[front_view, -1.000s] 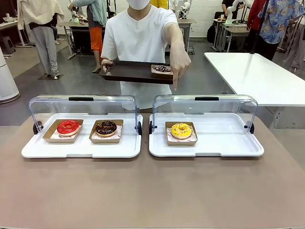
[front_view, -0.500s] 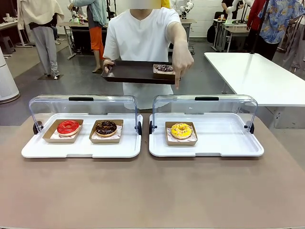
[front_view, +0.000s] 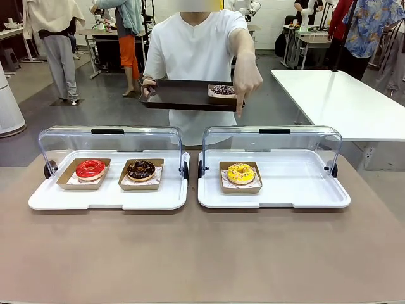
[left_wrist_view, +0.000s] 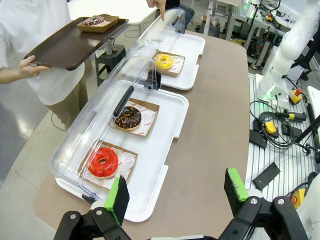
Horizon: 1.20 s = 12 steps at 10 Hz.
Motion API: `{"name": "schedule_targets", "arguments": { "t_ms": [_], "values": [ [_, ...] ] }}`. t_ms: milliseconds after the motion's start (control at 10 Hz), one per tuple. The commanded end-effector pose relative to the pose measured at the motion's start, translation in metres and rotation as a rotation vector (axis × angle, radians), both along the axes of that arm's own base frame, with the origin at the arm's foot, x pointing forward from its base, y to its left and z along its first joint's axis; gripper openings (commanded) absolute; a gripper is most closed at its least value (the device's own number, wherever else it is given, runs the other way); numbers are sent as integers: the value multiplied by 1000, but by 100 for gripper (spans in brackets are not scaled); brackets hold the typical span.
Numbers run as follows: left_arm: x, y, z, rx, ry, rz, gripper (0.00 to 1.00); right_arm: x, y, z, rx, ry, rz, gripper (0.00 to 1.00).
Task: Provide the desired donut to the person.
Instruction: Pick up and lift the Paper togo box containing the Donut pointed at by the person.
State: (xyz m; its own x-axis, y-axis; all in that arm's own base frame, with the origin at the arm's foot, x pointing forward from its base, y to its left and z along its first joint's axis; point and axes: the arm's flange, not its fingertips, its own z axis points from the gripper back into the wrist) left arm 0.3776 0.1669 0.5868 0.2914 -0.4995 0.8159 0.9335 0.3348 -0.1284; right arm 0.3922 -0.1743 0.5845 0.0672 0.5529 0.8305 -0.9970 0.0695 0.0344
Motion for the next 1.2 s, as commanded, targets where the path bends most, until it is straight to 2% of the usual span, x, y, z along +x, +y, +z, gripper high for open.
{"name": "schedule_targets", "arguments": {
  "t_ms": [0,200,500,800,900,1100],
  "values": [
    [0,1,2,-14,-9,-6,100,-1,89,15,-177,36,57,100],
    [0,1,2,-14,-9,-6,100,-18,193,5,-354,22,186,100],
    [0,1,2,-14,-9,-6,100,-29,296,-57,-575,35,267,100],
    [0,1,2,-14,-9,-6,100,-19,336,-111,-729,-40,231,100],
    [0,1,2,-14,-9,-6,100,-17,342,-121,-702,5,250,100],
    [0,1,2,-14,-9,-6,100,-13,342,-123,-643,17,262,100]
  ]
}}
